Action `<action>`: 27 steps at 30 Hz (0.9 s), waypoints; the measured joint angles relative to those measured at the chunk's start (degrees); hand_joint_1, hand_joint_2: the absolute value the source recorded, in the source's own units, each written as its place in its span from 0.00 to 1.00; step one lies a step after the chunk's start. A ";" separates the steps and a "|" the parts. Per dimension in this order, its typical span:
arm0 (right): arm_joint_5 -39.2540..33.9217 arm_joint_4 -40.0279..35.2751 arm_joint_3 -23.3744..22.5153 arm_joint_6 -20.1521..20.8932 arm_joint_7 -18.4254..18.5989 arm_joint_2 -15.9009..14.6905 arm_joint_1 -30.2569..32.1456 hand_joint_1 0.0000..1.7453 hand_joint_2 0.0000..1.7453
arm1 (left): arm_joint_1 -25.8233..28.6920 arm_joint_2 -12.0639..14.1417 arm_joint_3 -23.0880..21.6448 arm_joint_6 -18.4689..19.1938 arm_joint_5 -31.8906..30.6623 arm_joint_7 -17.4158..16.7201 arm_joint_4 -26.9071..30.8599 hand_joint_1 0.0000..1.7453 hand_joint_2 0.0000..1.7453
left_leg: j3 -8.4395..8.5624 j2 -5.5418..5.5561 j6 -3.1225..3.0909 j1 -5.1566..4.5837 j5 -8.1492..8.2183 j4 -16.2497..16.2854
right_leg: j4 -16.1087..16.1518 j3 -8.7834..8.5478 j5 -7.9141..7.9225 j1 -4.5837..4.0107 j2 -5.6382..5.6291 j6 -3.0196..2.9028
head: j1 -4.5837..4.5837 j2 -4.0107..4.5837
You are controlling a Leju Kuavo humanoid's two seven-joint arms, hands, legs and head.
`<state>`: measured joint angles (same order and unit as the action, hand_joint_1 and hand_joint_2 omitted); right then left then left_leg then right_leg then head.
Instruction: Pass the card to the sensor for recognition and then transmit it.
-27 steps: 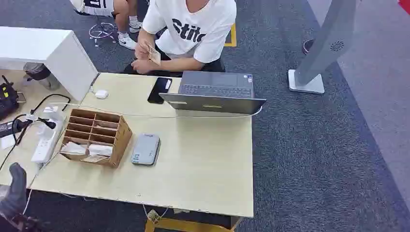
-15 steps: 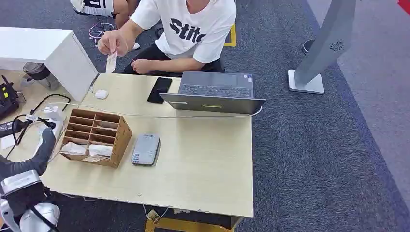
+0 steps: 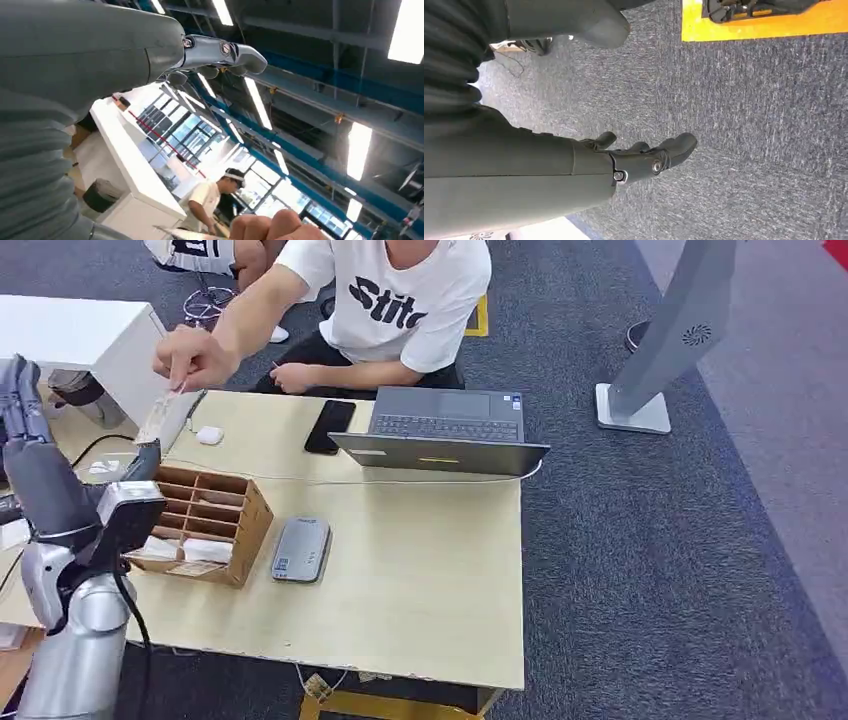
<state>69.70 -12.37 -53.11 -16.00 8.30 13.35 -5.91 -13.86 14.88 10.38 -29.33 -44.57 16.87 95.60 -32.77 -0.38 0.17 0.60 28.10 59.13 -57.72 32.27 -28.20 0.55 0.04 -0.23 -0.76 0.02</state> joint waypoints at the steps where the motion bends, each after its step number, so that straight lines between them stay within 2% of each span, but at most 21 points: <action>1: 0.02 0.00 0.02 0.09 0.07 0.00 -0.03 0.00 1.00 | -1.10 0.47 -0.42 0.13 -0.94 -0.66 -1.23 0.00 1.00 | 0.00 0.00 0.00 0.00 0.00 0.00 | 0.00 0.00 0.00 0.00 0.00 0.00 | 0.02 0.00; 4: 0.22 0.00 0.02 0.46 0.17 0.00 -0.13 0.00 1.00 | -4.02 2.19 -1.79 0.74 -3.87 -2.88 -5.31 0.00 1.00 | 0.00 -0.01 0.00 0.00 0.00 0.00 | -0.01 0.00 0.00 0.00 -0.02 0.00 | 0.02 0.00; 5: 0.42 0.00 0.02 0.59 0.29 0.00 -0.13 0.00 1.00 | -4.94 2.74 -2.25 1.03 -4.85 -3.61 -6.43 0.73 1.00 | 0.00 -0.03 0.00 0.00 0.00 0.00 | -0.01 0.00 0.01 0.00 -0.03 0.00 | 0.02 0.00; 6: 0.52 0.00 0.02 0.72 0.29 0.00 -0.13 0.00 1.00 | -5.92 3.45 -2.82 1.24 -5.96 -4.41 -7.81 1.00 1.00 | -0.01 -0.01 0.00 0.00 0.00 0.00 | -0.02 0.00 0.01 0.00 -0.03 0.00 | 0.06 0.00; 14: 1.70 0.00 0.20 1.95 0.57 0.00 -0.37 0.00 1.00 | -9.65 7.21 -5.75 2.97 -14.22 -10.53 -15.31 1.00 1.00 | -0.01 -0.05 0.00 0.00 0.00 0.00 | -0.03 0.02 0.00 0.00 -0.08 -0.01 | 0.02 0.00; 27: 2.07 0.00 0.50 2.19 0.61 0.00 -0.50 0.00 1.00 | -9.70 8.31 -7.06 3.63 -14.31 -10.75 -17.22 1.00 1.00 | -0.03 -0.06 0.00 0.00 0.00 0.00 | -0.03 0.03 0.01 0.00 -0.10 0.00 | 0.02 0.00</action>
<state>71.78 -12.37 -52.61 -13.81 8.92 13.35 -6.41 -23.55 23.19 3.32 -25.70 -58.88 6.12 78.38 -32.80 -0.44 0.17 0.61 28.10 59.13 -57.75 32.30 -28.19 0.55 -0.07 -0.23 -0.74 0.02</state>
